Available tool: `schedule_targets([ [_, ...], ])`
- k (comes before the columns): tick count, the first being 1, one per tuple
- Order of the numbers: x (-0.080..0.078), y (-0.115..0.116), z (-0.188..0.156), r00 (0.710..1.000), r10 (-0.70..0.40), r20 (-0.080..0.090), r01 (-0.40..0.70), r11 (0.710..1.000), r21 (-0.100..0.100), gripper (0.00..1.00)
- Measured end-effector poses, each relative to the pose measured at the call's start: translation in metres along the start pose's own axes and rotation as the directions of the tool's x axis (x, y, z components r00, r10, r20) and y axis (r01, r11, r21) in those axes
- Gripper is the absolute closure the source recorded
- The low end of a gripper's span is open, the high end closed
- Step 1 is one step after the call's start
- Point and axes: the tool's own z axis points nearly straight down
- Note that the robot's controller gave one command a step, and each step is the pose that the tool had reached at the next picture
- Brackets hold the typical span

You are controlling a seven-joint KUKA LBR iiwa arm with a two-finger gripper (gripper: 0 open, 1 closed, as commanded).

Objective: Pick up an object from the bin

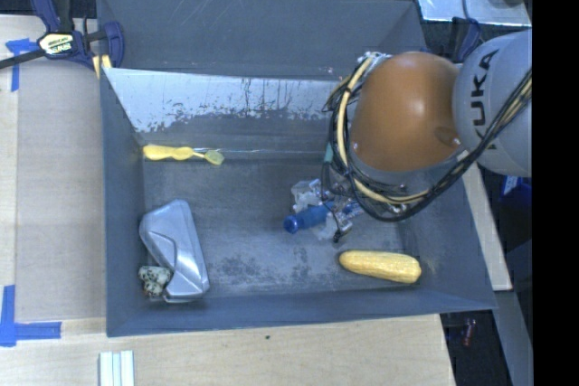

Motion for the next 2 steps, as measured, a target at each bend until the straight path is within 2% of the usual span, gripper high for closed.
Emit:
schedule_targets([
  [1,-0.001,-0.001,-0.048,1.0,0.001,0.007,-0.001,1.0,0.004,1.0],
  [2,-0.001,0.0,-0.067,1.0,0.001,0.009,-0.001,1.0,0.005,1.0],
])
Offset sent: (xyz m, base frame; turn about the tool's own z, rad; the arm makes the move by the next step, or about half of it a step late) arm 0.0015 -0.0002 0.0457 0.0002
